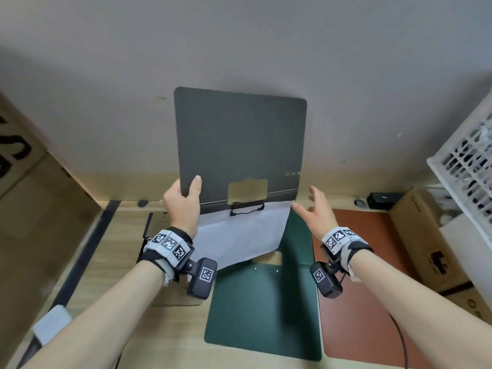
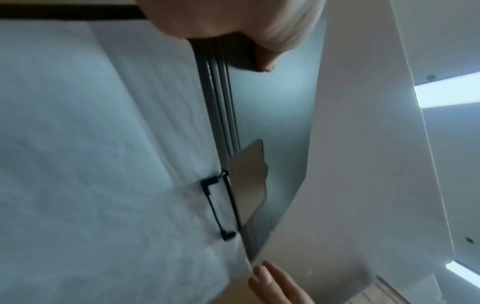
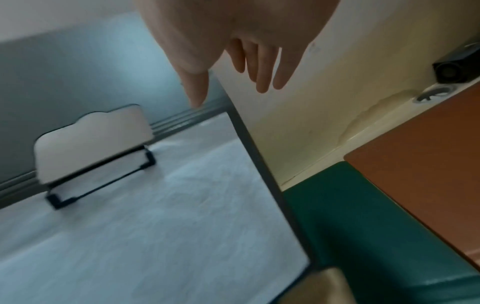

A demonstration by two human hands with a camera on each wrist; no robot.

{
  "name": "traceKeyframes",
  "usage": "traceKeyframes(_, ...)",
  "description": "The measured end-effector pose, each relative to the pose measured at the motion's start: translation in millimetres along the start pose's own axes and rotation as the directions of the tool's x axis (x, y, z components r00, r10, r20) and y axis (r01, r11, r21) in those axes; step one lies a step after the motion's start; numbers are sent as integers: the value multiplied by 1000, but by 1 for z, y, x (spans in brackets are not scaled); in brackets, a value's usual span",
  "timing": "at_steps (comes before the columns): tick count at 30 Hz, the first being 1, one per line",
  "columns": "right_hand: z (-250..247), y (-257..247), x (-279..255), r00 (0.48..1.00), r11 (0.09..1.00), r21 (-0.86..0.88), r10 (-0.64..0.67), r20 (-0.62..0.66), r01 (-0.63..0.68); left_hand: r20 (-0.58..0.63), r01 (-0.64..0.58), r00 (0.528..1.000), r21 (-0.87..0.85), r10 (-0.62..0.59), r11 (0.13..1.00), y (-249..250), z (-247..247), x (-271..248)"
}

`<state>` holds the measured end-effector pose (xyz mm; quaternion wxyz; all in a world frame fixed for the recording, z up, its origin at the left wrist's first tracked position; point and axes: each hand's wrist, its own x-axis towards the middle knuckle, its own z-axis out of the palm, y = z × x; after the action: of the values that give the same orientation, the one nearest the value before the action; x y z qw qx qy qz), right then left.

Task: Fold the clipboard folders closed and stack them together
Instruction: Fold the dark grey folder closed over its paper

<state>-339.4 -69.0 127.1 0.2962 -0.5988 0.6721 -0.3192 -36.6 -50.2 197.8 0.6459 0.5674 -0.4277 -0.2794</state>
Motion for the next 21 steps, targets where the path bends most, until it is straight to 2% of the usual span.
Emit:
traceKeyframes(3, 6, 1, 2, 990, 989, 135, 39, 136, -58, -27, 97, 995, -96, -100, 991, -8, -5, 1)
traceKeyframes(5, 10, 5, 2, 989, 982, 177, 39, 144, -64, -33, 182, 982, -123, -187, 976, -24, -9, 5)
traceKeyframes(9, 10, 15, -1, 999, 968, 248, 24, 27, -30, 16, 470, 881, -134, -472, 873, -66, -23, 8)
traceKeyframes(12, 2, 13, -3, 999, 955, 296, 6, 35, -17, 75, 569, 822, -97, -564, 816, -82, -31, -7)
traceKeyframes(13, 0, 12, -4, 998, 957, 291, -7, 57, -10, 96, 583, 812, -80, -576, 808, -83, -33, -15)
traceKeyframes(15, -5, 14, -2, 991, 966, 259, -34, 128, -1, 100, 646, 762, -51, -640, 762, -97, -40, -28)
traceKeyframes(21, -11, 20, 10, 932, 999, 28, -36, 362, 28, -24, 755, 650, -95, -759, 649, -135, -67, -36)
